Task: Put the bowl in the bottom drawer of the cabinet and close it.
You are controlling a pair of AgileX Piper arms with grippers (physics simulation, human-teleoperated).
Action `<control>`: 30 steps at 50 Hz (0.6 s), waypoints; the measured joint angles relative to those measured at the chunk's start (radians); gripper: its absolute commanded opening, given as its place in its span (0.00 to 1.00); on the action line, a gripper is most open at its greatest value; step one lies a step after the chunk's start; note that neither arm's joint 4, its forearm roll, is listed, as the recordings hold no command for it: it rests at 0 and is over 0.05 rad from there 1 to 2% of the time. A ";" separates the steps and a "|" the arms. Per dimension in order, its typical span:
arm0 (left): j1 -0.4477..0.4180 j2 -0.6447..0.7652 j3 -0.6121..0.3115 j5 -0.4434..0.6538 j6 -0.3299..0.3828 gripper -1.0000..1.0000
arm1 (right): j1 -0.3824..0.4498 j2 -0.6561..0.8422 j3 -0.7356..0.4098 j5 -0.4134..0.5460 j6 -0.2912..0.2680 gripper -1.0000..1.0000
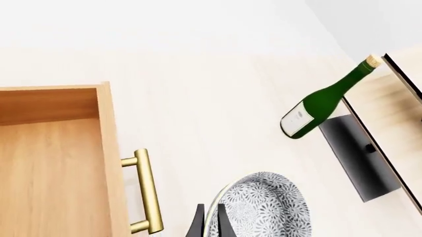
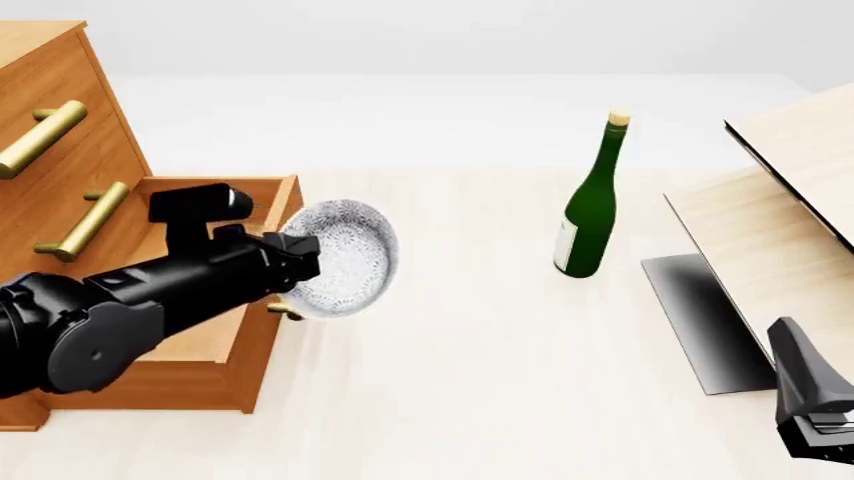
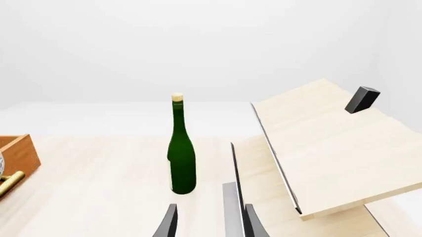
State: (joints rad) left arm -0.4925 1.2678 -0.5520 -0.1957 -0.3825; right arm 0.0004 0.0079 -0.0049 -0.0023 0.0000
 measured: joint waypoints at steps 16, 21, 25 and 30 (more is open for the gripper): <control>0.055 -0.088 0.051 0.023 0.003 0.00 | 0.000 0.000 0.000 0.000 0.000 1.00; 0.075 -0.112 0.064 0.029 0.003 0.00 | 0.000 0.000 0.000 0.000 0.000 1.00; 0.097 -0.135 0.075 0.038 0.004 0.00 | 0.000 0.000 0.000 0.000 0.000 1.00; 0.125 -0.160 0.088 0.048 0.006 0.00 | 0.000 0.000 0.000 0.000 0.000 1.00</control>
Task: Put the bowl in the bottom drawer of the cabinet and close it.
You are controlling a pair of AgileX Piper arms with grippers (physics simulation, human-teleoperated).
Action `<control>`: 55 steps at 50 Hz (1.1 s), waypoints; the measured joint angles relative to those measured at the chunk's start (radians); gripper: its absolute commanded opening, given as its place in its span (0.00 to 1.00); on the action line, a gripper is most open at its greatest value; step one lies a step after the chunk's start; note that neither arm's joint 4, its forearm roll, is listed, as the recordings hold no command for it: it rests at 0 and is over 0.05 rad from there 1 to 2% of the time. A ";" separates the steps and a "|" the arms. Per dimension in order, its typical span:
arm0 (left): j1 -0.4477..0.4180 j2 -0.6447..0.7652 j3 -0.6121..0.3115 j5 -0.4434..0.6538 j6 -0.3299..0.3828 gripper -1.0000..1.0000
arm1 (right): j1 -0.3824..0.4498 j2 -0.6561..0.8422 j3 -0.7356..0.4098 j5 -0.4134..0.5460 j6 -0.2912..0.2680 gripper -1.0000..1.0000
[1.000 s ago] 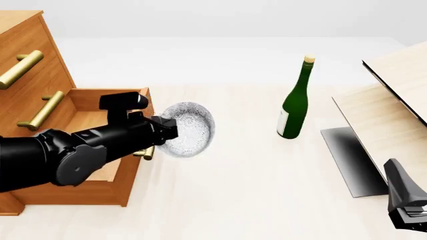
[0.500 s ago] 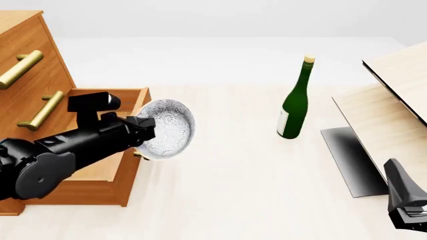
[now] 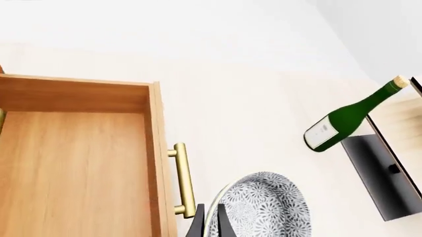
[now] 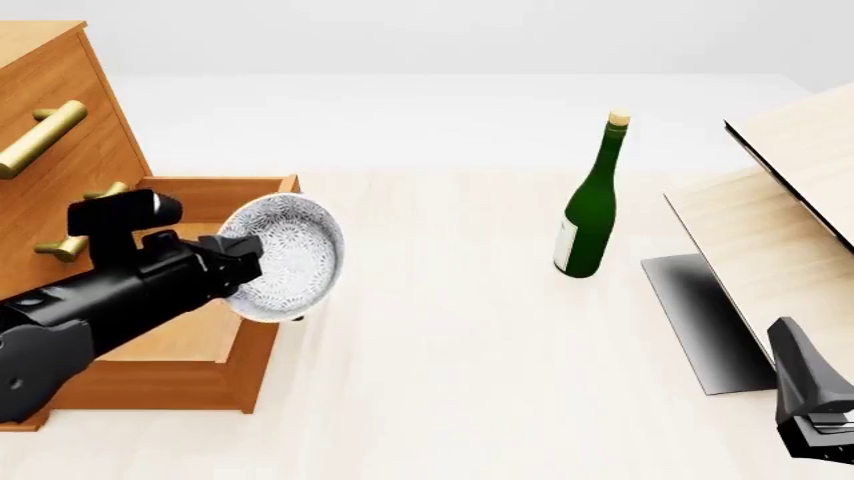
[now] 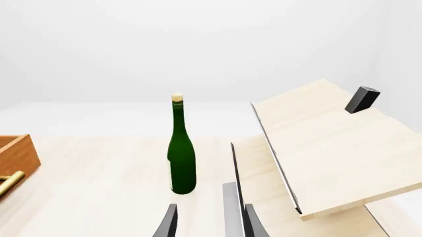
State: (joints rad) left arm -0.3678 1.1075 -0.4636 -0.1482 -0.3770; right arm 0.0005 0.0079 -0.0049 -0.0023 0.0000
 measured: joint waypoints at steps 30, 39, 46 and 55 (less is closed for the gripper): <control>0.127 -0.070 0.052 0.010 -0.014 0.00 | 0.000 0.000 0.000 0.000 0.000 1.00; 0.169 -0.084 0.062 0.010 -0.021 0.00 | 0.000 0.000 0.000 0.000 0.000 1.00; 0.201 -0.084 0.071 0.002 -0.030 0.00 | 0.000 0.000 0.000 0.000 0.000 1.00; 0.239 -0.073 0.082 -0.016 -0.044 0.00 | 0.000 0.000 0.000 0.000 0.000 1.00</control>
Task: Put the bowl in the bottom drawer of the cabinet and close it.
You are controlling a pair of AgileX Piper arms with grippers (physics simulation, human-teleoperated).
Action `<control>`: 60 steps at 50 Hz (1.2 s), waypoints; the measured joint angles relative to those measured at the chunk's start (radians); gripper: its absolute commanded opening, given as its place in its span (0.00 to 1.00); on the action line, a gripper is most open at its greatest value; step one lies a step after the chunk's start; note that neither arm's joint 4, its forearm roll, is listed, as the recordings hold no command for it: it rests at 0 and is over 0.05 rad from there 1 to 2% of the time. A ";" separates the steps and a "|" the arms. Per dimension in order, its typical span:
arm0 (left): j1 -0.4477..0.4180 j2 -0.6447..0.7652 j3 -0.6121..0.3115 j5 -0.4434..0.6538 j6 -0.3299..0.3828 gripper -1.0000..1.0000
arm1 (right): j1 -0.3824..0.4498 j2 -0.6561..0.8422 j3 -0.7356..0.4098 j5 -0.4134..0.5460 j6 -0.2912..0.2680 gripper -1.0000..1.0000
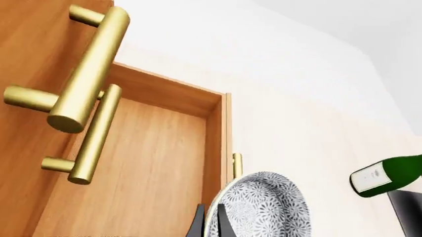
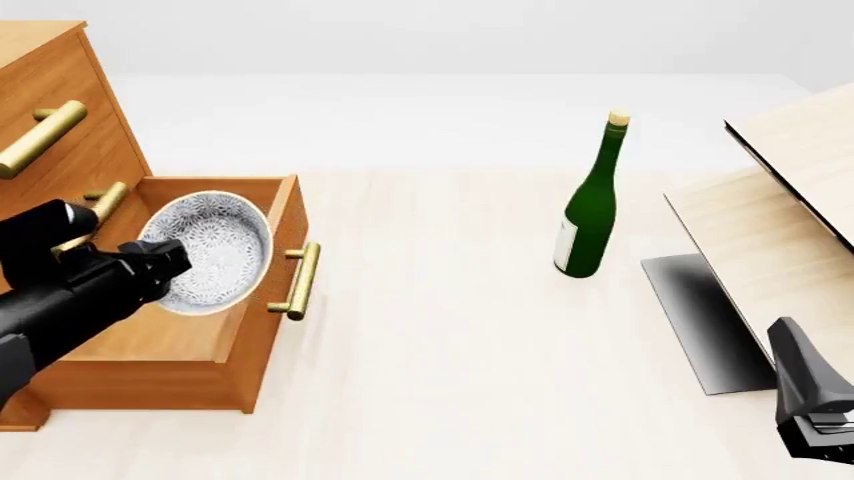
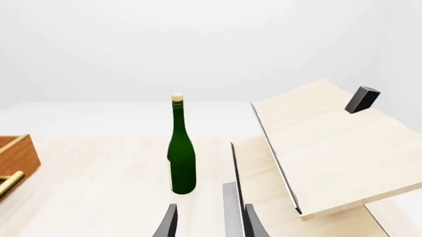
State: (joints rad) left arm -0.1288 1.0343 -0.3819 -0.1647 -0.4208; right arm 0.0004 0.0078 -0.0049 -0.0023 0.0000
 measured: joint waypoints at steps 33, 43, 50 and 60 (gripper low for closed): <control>0.111 0.073 0.032 -0.084 -0.050 0.00 | 0.000 0.000 0.000 0.000 0.000 1.00; 0.141 0.096 0.044 -0.109 -0.065 0.00 | 0.000 0.000 0.000 0.000 0.000 1.00; 0.159 0.119 0.049 -0.129 -0.076 0.00 | 0.000 0.000 0.000 0.000 0.000 1.00; 0.182 0.157 0.047 -0.152 -0.085 0.00 | 0.000 0.000 0.000 0.000 0.000 1.00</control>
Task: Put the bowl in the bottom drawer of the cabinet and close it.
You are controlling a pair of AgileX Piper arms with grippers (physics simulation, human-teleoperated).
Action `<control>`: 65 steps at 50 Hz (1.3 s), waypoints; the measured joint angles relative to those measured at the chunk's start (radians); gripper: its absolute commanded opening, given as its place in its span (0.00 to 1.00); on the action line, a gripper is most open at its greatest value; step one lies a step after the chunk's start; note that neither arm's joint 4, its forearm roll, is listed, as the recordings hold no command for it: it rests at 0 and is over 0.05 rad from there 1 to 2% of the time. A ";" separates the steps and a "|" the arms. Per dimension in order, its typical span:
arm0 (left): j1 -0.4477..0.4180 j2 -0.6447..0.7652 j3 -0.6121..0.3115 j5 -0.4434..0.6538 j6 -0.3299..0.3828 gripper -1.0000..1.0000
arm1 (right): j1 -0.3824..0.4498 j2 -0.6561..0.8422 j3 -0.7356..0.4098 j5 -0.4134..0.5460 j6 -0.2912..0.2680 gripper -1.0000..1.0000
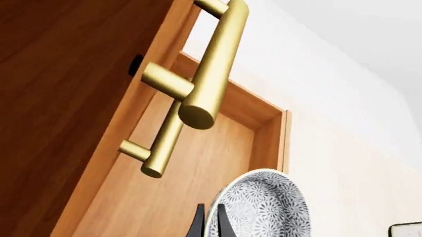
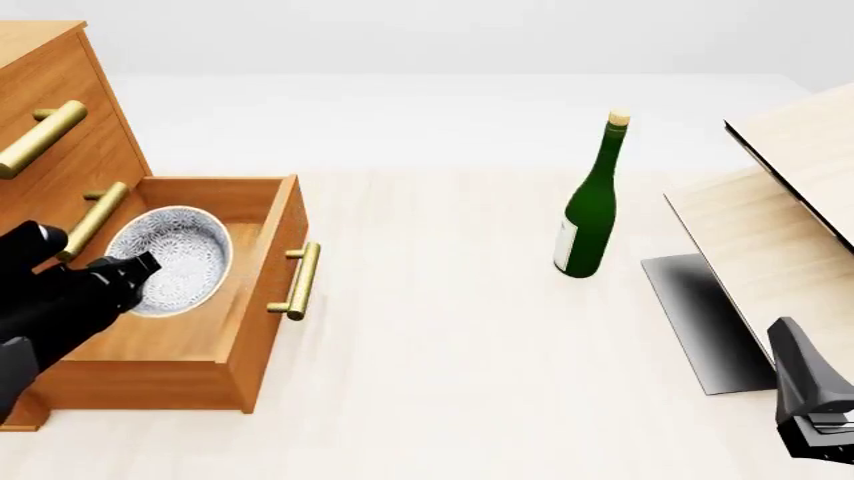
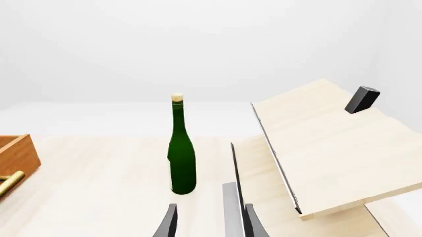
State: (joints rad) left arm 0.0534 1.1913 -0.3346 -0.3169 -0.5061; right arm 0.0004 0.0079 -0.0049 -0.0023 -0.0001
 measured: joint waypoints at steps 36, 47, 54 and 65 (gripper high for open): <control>0.040 0.158 -0.064 -0.037 -0.010 0.00 | 0.000 0.000 0.000 0.000 0.000 1.00; 0.049 0.210 -0.064 -0.064 -0.021 0.00 | 0.000 0.000 0.000 0.000 0.000 1.00; 0.056 0.233 -0.064 -0.074 -0.025 0.00 | 0.000 0.000 0.000 0.000 0.000 1.00; 0.066 0.256 -0.063 -0.083 -0.026 0.00 | 0.000 0.000 0.000 0.000 0.000 1.00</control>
State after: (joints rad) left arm 0.1198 1.4475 -0.3981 -0.3997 -0.5317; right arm 0.0005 0.0079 -0.0049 -0.0023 0.0000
